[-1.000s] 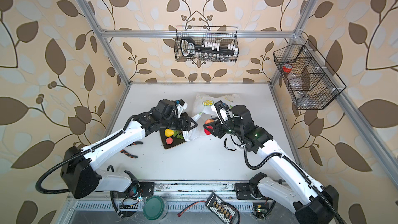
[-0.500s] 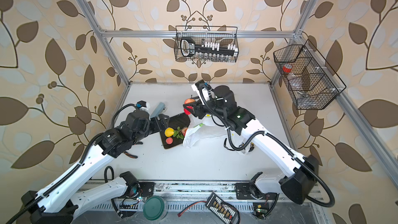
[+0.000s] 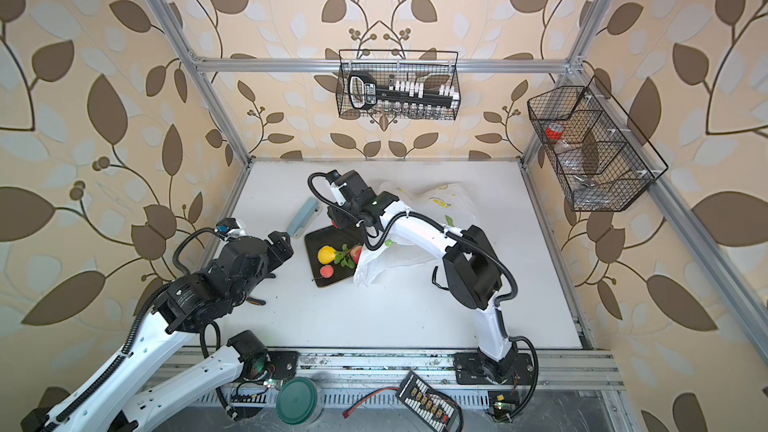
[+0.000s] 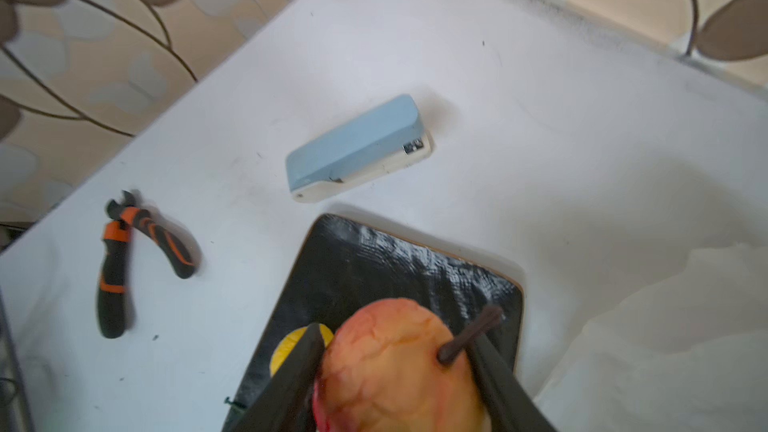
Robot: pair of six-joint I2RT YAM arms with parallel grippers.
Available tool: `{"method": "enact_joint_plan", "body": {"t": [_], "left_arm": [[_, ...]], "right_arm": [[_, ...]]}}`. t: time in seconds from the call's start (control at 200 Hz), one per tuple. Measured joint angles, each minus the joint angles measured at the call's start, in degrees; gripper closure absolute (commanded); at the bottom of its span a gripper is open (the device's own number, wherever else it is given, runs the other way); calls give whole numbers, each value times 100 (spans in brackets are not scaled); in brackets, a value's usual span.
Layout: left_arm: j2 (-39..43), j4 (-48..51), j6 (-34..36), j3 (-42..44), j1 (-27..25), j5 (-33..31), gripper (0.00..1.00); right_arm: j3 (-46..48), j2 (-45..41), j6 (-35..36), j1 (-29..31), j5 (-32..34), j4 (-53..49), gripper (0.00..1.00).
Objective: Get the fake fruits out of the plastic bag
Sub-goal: 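Lower the apple onto the black pad and open the right gripper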
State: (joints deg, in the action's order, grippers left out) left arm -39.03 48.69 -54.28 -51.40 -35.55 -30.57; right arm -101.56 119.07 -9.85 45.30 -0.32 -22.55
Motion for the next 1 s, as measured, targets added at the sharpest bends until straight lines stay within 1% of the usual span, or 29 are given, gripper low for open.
{"method": "enact_joint_plan", "body": {"t": [0.195,0.54,0.665,0.74,0.84,0.9,1.0], "left_arm": [[168,87,4,125,0,35,7],[133,61,107,188,0,223,7],[96,24,175,188,0,308,7],[92,-24,195,188,0,334,7],[79,-57,243,188,0,361,7],[59,-63,291,188,0,374,7],[4,-74,341,188,0,444,7]], "right_arm": [[-365,664,-17,0,142,-387,50],[-758,1290,-13,2,444,-638,48],[-841,1429,-17,0,527,-715,42],[-901,1491,0,2,551,-765,34],[-1012,1563,20,2,575,-826,26],[-1051,1572,28,0,586,-848,24],[-1185,1572,48,0,590,-905,24]]}}
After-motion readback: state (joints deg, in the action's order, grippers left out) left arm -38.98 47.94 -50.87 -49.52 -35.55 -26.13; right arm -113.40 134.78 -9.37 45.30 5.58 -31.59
